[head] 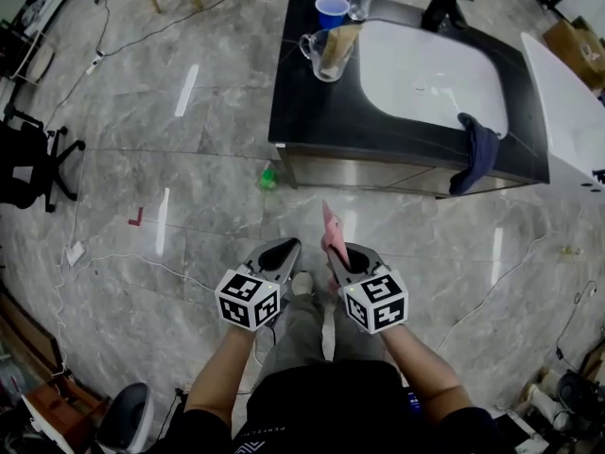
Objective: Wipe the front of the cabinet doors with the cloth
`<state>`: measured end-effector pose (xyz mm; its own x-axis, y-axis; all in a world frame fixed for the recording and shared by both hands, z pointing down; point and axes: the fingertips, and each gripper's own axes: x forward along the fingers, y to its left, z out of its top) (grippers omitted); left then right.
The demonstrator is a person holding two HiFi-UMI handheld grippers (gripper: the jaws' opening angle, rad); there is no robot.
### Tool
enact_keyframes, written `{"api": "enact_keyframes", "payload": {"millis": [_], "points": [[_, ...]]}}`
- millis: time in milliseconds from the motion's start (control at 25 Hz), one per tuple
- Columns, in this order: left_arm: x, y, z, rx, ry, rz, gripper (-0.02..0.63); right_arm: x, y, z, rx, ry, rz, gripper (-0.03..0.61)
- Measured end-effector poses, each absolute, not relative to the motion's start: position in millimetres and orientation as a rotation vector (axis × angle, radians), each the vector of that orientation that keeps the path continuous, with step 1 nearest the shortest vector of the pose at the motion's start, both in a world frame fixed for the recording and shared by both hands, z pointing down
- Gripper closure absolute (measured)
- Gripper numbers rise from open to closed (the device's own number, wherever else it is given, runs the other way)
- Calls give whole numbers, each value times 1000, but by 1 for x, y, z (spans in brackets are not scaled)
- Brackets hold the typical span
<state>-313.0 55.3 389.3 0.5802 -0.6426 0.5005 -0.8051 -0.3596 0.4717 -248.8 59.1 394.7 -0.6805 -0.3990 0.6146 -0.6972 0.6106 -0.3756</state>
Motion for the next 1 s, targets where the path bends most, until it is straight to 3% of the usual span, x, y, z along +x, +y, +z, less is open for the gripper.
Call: {"api": "enact_keyframes", "payload": {"millis": [1000], "points": [[-352, 13, 461, 1958, -1394, 272, 592, -316, -30, 483, 674, -2455, 578, 537]]}}
